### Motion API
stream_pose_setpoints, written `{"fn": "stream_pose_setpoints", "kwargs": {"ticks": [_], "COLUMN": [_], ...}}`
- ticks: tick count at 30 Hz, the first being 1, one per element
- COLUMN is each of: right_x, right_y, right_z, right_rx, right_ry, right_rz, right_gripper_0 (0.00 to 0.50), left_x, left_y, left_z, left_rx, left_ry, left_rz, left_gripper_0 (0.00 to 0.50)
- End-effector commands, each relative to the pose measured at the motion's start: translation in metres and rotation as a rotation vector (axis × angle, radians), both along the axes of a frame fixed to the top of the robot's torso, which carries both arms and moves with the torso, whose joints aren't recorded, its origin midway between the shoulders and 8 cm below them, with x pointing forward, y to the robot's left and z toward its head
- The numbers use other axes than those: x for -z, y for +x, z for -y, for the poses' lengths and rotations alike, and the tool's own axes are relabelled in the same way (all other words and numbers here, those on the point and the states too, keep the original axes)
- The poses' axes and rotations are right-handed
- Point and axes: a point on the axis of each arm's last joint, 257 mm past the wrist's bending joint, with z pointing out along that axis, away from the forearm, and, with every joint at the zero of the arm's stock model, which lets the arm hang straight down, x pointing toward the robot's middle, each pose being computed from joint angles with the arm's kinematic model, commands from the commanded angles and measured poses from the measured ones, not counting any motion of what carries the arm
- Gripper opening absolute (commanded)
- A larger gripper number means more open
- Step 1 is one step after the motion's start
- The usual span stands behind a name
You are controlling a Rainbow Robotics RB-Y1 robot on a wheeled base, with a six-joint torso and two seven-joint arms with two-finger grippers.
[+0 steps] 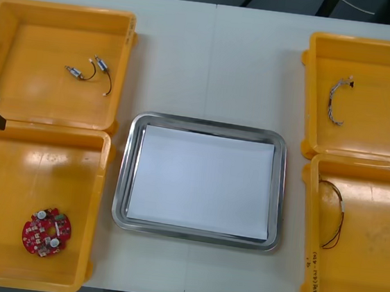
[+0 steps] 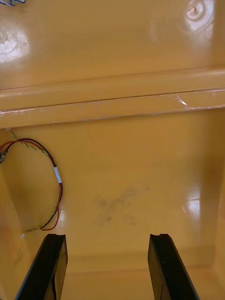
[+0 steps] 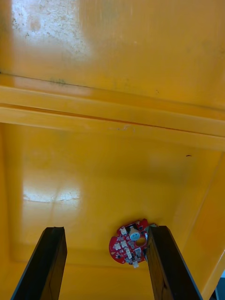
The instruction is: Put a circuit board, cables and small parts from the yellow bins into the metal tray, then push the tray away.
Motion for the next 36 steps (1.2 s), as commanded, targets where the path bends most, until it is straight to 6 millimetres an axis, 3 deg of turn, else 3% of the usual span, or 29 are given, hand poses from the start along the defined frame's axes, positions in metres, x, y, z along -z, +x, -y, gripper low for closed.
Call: {"fn": "stream_pose_setpoints", "kwargs": {"ticks": [1,36], "right_x": [-0.0047,-0.0047], "right_y": [-0.0035,-0.0035], "right_z": [0.0066,0.0066], "right_rx": [0.051,0.051], "right_ry": [0.017,0.017], "right_rz": [0.011,0.011], "right_gripper_0": [0.5,0.5], "left_x": [-0.0147,-0.0147], "left_y": [-0.0041,-0.0041], "left_z": [-0.0147,-0.0147], "left_rx": [0.074,0.074], "left_ry": [0.088,0.088], "left_rz": [0.019,0.019], "left_gripper_0": [0.5,0.5]}}
